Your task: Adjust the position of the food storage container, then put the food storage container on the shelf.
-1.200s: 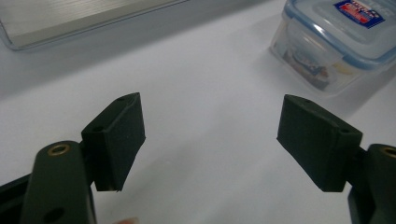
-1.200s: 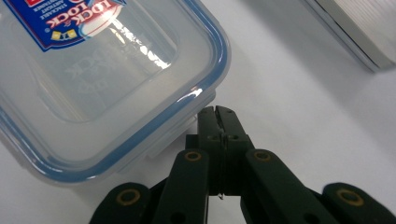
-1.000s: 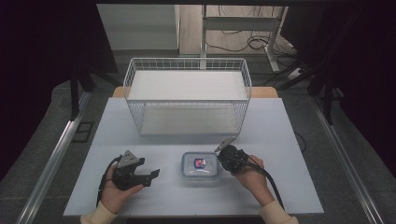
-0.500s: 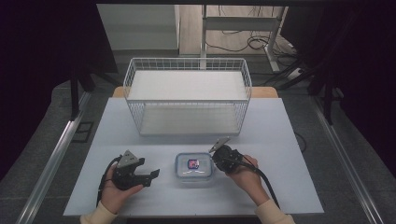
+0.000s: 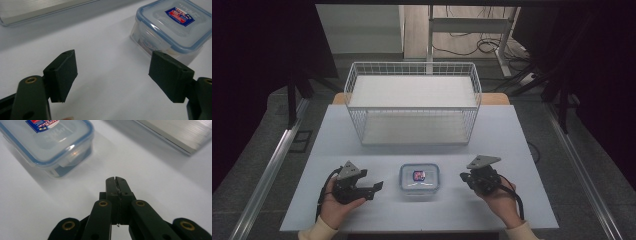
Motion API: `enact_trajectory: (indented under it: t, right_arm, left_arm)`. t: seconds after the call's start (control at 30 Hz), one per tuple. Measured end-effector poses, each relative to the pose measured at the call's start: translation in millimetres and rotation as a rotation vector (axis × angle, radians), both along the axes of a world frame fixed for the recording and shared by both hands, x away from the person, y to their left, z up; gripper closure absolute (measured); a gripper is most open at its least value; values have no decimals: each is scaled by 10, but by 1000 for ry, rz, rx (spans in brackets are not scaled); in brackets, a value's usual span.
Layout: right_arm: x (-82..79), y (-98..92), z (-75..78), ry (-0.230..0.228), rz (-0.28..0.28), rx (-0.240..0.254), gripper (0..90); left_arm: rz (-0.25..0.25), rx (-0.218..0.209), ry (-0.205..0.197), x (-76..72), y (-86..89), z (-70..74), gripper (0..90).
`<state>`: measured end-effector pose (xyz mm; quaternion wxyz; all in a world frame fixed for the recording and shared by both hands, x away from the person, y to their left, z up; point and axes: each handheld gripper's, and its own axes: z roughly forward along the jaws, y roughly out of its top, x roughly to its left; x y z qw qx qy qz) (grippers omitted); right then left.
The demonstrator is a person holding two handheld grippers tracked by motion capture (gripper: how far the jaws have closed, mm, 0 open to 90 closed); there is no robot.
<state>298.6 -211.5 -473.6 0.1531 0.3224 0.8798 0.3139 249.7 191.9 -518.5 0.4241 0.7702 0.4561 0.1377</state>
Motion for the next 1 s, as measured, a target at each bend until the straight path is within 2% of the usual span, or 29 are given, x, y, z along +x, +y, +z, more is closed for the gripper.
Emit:
enact_trajectory:
  t: [0.07, 0.1, 0.13, 0.2, 0.23, 0.27, 0.33, 0.5, 0.57, 0.8, 0.93, 1.0]
  right_arm:
    - [-15, -109, -12, -2, -18, 56, 880]
    - [-16, -137, -15, 3, -21, 84, 816]
    - [-11, -188, -22, 27, -29, 170, 592]
    - [-20, -206, -16, 19, -51, 214, 453]
    - [-23, -215, -8, 20, -58, 239, 413]
    - [-23, -215, -8, 20, -58, 239, 413]
    - [-35, -232, 21, 22, -67, 291, 330]
    - [-58, -231, 31, 23, -71, 318, 257]
    - [-52, -220, 17, 51, -53, 346, 250]
    - [-26, -176, -21, 71, -49, 355, 231]
    - [-7, -181, -22, 90, -48, 371, 220]
    - [-5, -185, -23, 96, -51, 377, 218]
  left_arm:
    - [0, 0, 1, -1, -2, -2, 221]
    - [0, -1, 2, -2, -2, -2, 220]
    - [-1, -2, 1, -3, -1, 0, 220]
    - [-1, -5, 1, -3, 1, 2, 219]
    - [-3, -10, 3, -1, 7, 3, 219]
    - [-3, -10, 3, -1, 7, 3, 218]
    - [-4, -18, 3, -2, 11, 9, 216]
    - [2, -47, 16, -2, 21, 28, 205]
    - [11, -58, 27, 2, 29, 31, 196]
    - [6, -63, 32, 13, 38, 61, 179]
    - [15, -96, 45, 32, 16, 142, 163]
    - [16, -100, 48, 36, 3, 159, 159]
